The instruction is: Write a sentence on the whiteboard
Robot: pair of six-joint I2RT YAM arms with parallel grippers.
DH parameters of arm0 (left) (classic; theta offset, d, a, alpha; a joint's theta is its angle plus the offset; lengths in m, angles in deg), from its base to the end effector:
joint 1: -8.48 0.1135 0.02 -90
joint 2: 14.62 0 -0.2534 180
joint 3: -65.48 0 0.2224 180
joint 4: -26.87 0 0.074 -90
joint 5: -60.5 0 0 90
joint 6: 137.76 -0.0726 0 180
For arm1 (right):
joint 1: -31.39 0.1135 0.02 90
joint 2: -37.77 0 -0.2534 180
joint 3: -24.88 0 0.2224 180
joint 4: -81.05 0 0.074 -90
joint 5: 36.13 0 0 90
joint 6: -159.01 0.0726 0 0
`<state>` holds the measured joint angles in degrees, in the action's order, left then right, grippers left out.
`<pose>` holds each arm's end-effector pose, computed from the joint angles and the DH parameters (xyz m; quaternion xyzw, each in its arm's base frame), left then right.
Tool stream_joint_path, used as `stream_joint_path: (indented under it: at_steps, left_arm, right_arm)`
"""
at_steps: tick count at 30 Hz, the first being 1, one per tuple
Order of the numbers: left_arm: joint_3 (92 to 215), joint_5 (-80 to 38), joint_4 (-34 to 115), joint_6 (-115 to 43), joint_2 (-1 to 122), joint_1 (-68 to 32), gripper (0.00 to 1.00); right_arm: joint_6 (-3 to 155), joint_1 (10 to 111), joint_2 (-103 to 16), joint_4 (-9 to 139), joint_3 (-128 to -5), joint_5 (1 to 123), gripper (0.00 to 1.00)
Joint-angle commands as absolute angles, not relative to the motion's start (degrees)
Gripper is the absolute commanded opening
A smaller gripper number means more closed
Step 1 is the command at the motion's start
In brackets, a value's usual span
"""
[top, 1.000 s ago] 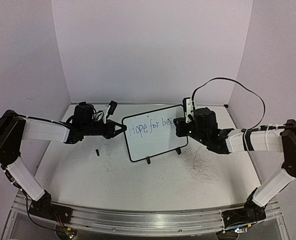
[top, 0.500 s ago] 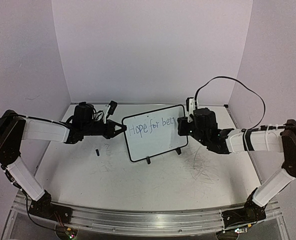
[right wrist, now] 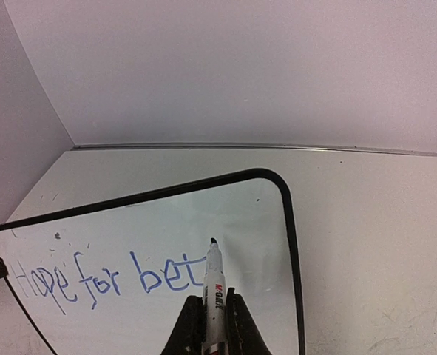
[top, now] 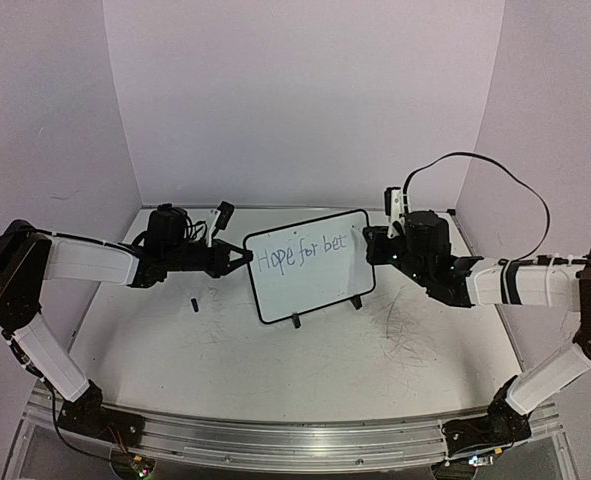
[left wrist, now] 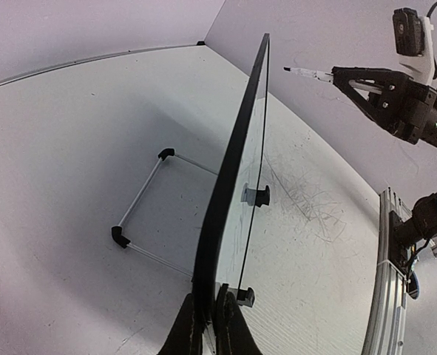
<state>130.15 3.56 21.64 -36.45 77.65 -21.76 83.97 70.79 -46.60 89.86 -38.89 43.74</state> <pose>0.2840 -0.2114 0.2123 0.2872 0.7596 -0.4103 0.4150 0.2753 0.2096 0.2577 -0.1092 0.7672 0.2260 0.5902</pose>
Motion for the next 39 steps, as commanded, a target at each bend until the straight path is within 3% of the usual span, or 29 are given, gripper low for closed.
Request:
stream_joint_path:
  at_steps: [1, 39]
  left_arm:
    - [129.7, 0.2, 24.4, -39.9, 76.6, -21.5, 0.0]
    - [129.7, 0.3, 24.4, -40.0, 76.7, -21.5, 0.0]
  right_arm:
    - [83.1, 70.8, -48.7, 92.1, -41.8, 44.9, 0.0]
    - [85.2, 70.8, -51.0, 89.3, -39.3, 44.0, 0.0]
